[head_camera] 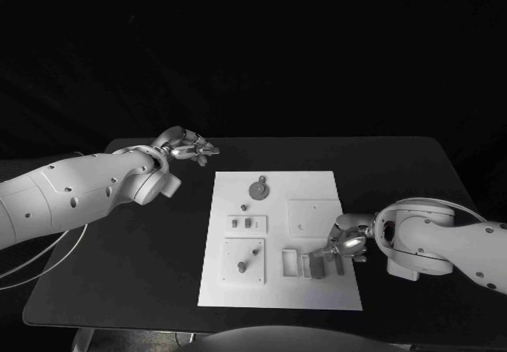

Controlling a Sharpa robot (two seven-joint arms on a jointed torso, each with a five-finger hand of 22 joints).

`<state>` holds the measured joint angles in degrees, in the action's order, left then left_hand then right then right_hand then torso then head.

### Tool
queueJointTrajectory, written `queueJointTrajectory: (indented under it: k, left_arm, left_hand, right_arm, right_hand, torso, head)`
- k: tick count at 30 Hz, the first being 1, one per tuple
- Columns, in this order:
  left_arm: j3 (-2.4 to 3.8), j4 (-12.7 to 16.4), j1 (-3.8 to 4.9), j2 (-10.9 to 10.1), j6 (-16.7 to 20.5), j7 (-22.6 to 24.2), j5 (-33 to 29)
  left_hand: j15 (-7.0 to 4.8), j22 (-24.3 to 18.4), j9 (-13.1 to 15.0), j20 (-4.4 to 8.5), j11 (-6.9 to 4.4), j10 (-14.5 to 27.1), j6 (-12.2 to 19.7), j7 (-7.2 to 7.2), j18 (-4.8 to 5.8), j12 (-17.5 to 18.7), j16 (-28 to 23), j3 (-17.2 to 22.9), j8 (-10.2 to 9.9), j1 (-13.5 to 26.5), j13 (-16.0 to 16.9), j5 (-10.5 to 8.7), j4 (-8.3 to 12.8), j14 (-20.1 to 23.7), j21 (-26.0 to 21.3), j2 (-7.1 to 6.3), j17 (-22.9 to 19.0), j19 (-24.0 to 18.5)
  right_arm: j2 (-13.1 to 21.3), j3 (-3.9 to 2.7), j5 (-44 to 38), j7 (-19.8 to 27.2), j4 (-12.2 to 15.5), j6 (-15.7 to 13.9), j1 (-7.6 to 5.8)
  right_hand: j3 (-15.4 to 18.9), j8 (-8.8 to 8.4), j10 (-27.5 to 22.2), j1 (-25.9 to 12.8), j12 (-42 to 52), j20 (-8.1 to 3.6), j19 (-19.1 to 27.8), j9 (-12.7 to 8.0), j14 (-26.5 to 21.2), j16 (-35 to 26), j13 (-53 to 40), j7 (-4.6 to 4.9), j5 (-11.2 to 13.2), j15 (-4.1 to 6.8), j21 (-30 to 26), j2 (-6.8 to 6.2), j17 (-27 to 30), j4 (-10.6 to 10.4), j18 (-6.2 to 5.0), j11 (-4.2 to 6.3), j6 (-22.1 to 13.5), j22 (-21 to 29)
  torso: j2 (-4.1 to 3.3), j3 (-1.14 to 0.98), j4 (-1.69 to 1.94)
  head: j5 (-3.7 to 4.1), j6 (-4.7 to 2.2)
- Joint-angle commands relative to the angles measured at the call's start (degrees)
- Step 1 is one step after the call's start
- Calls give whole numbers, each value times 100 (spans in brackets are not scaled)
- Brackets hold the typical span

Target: Assemble the parts on the task board

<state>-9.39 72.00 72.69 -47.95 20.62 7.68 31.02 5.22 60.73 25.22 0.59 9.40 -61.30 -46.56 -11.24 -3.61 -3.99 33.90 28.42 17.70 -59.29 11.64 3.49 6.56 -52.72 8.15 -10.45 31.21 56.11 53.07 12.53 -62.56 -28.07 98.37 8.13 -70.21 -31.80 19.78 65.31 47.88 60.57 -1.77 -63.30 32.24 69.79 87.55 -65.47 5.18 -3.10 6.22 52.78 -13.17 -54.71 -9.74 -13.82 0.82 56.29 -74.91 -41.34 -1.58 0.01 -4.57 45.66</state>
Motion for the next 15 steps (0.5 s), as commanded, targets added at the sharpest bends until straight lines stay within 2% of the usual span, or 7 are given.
queueJointTrajectory:
  k: [1, 5, 8, 12, 15]
  left_arm:
    - [0, 18, 3, 9, 10, 27, -59]
    - [-2, 40, 3, 11, 4, 27, -59]
    - [-3, 54, 3, 9, -1, 32, -60]
    - [-6, 69, 3, -10, -51, 40, -60]
    - [-10, 68, 3, -12, -55, 44, -60]
  left_hand:
    - [8, 9, -6, -21, 1, 36, 34, 5, -80, -4, -35, 1, -20, 51, -7, -23, -46, -25, -33, -9, 9, 23]
    - [9, 9, -6, -22, 2, 37, 38, 3, -80, -4, -39, -5, -20, 59, -9, -23, -59, -25, -36, -8, 14, 23]
    - [9, 9, -6, -22, 2, 37, 38, 2, -80, -4, -42, -9, -20, 66, -10, -23, -70, -25, -39, -8, 18, 23]
    - [11, 8, -6, -23, 2, 40, 40, 1, -80, -4, -54, -41, -18, 107, -16, -21, -105, -24, -49, -41, 30, 21]
    - [12, 5, -5, -24, 4, 45, 50, 1, -85, -4, -75, -125, -17, 202, -25, 6, -158, -20, -69, -88, 52, 16]
  right_arm:
    - [-64, 11, -101, -92, -40, 285, 3]
    - [-193, 61, -312, -102, -164, 230, 10]
    - [-271, 96, -392, -117, -256, 272, 70]
    - [-365, 107, -910, -123, -337, 238, 180]
    - [-447, 107, -958, -119, -397, 217, 215]
  right_hand:
    - [-6, 36, -7, -45, 25, -49, 5, 13, 108, 32, -9, 10, 28, 68, 38, -9, -26, -53, -118, 26, 11, -122]
    - [2, 37, -9, -42, 38, -54, 12, 22, 111, 40, -11, 8, 28, 69, 50, 2, -41, -93, -118, 28, 17, -124]
    - [11, 35, -12, -42, 42, -55, 16, 25, 104, 41, -10, 9, 28, 69, 55, -1, -34, -109, -118, 28, 15, -124]
    - [27, 29, -18, -47, 49, -57, 25, 31, 94, 44, -9, 10, 29, 68, 64, -14, -29, -151, -118, 27, 9, -123]
    - [33, 25, -23, -49, 54, -59, 35, 37, 82, 44, -6, 10, 29, 68, 70, -57, -18, -199, -118, 27, 6, -121]
  torso:
    - [-1, 3, 7]
    - [-1, 6, 8]
    - [-1, 3, 14]
    - [-1, -1, 15]
    - [-5, -4, 6]
  head:
    - [7, 18]
    - [10, 28]
    - [-4, 32]
    - [-23, 62]
    - [-45, 76]
